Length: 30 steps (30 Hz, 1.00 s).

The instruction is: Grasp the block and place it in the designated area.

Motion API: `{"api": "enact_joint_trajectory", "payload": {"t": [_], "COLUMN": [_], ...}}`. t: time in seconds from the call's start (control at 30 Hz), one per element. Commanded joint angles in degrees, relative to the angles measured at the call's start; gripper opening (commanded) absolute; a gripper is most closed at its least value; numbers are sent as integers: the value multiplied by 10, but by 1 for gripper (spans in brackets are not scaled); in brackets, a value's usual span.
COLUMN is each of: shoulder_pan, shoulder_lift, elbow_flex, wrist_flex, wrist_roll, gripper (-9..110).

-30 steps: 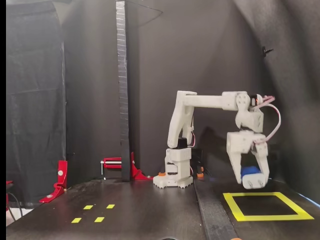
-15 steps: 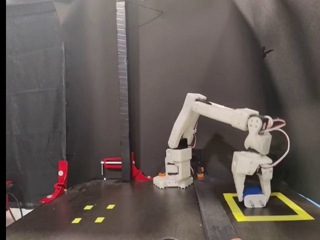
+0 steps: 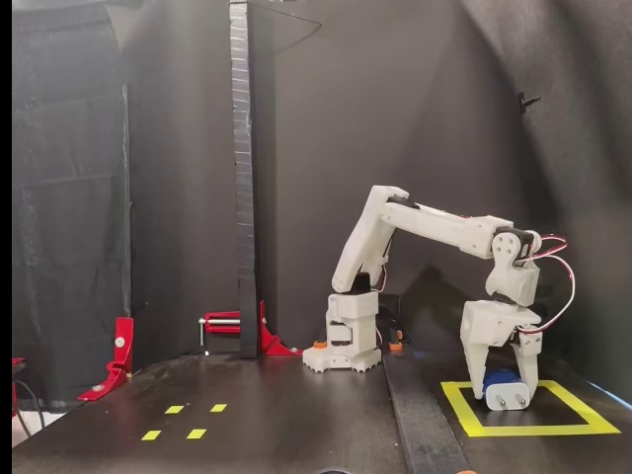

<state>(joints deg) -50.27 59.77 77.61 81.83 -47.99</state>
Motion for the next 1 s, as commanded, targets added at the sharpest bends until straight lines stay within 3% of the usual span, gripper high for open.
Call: {"api": "enact_joint_trajectory", "payload": {"t": [0.0,0.13,0.33,0.97], "shoulder_pan": [4,7,7,13], "shoulder_lift": [4,9,16,62], "elbow_flex": [-11,-11,-11,-11], "wrist_flex": [3,5,16,40], "wrist_roll": [3,0,-4,-13], "gripper": [25,39,48,48]}}
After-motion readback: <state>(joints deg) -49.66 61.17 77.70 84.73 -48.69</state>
